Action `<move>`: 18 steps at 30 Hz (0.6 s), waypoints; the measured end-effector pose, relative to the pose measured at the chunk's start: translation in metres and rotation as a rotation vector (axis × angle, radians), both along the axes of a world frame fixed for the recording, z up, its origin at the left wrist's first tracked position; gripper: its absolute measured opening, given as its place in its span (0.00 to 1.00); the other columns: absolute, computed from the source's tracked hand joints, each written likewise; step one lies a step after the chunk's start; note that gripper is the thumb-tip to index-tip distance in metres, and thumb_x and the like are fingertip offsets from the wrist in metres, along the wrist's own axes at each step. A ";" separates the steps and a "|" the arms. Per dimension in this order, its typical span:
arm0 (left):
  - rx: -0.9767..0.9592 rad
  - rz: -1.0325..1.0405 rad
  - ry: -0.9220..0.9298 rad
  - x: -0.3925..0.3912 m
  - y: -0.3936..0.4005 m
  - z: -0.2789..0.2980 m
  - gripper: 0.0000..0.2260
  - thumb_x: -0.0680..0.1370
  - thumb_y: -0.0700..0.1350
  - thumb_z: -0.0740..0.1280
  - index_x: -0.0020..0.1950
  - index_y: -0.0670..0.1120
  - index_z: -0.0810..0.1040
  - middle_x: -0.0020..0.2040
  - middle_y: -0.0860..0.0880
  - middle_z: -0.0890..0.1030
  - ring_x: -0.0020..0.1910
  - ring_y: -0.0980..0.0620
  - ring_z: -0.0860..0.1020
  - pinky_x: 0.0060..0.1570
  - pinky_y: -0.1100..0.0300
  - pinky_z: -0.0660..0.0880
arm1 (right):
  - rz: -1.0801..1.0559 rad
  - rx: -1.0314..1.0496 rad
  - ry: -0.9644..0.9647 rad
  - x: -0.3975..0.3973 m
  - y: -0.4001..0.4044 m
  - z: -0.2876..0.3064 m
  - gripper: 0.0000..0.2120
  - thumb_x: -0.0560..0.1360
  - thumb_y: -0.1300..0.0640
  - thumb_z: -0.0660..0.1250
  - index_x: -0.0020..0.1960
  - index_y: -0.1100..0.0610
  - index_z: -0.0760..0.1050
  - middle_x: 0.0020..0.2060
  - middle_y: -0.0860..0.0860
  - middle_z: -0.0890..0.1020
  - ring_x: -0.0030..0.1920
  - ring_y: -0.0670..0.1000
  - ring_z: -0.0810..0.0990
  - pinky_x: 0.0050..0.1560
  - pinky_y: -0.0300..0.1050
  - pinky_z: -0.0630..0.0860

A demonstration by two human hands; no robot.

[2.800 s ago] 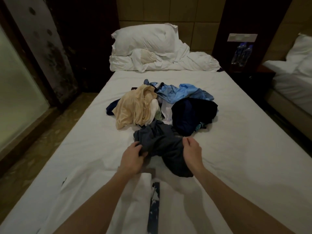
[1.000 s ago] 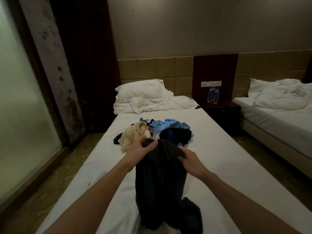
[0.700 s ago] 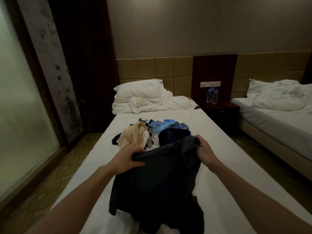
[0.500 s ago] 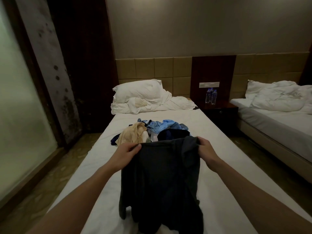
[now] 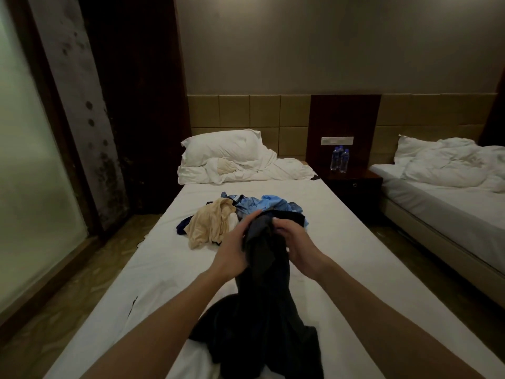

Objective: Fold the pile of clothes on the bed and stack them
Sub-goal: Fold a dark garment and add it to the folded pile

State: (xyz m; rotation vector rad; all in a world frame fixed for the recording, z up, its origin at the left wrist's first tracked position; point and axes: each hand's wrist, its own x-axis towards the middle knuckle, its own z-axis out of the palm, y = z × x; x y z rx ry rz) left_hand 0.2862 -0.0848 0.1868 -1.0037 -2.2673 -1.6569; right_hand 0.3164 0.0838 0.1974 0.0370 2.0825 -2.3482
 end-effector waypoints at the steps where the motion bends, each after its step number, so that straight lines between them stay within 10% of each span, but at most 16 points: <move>1: 0.007 0.086 -0.001 0.003 -0.002 0.005 0.17 0.77 0.41 0.67 0.63 0.58 0.74 0.58 0.58 0.79 0.60 0.61 0.77 0.59 0.63 0.73 | 0.039 0.049 0.003 0.003 0.004 -0.010 0.22 0.75 0.41 0.67 0.62 0.54 0.76 0.55 0.52 0.83 0.56 0.51 0.81 0.58 0.52 0.75; 5: 0.224 0.286 -0.183 0.001 -0.003 0.014 0.13 0.82 0.34 0.60 0.50 0.53 0.74 0.47 0.52 0.77 0.47 0.60 0.76 0.57 0.57 0.72 | 0.235 0.518 -0.085 0.015 0.003 -0.064 0.35 0.65 0.41 0.76 0.68 0.50 0.69 0.56 0.50 0.79 0.54 0.50 0.81 0.54 0.46 0.78; 8: 0.344 0.358 -0.352 -0.009 -0.005 0.013 0.10 0.84 0.37 0.58 0.64 0.40 0.73 0.59 0.39 0.77 0.55 0.46 0.74 0.65 0.45 0.71 | 0.335 0.830 -0.082 0.016 -0.012 -0.086 0.11 0.73 0.54 0.71 0.55 0.53 0.77 0.45 0.49 0.83 0.47 0.51 0.83 0.54 0.51 0.79; 14: 0.419 0.483 -0.476 -0.019 -0.030 0.022 0.15 0.79 0.58 0.63 0.60 0.50 0.73 0.58 0.47 0.77 0.60 0.45 0.76 0.64 0.47 0.72 | 0.223 0.495 -0.102 0.013 -0.020 -0.078 0.10 0.76 0.59 0.60 0.52 0.54 0.79 0.46 0.49 0.82 0.46 0.48 0.79 0.51 0.44 0.72; 18: 0.227 0.575 -0.450 -0.021 -0.056 0.017 0.13 0.77 0.51 0.70 0.57 0.50 0.70 0.57 0.47 0.77 0.57 0.46 0.76 0.65 0.47 0.72 | -0.011 0.182 -0.042 0.016 -0.023 -0.064 0.16 0.83 0.59 0.54 0.50 0.55 0.81 0.42 0.56 0.83 0.41 0.51 0.81 0.43 0.42 0.73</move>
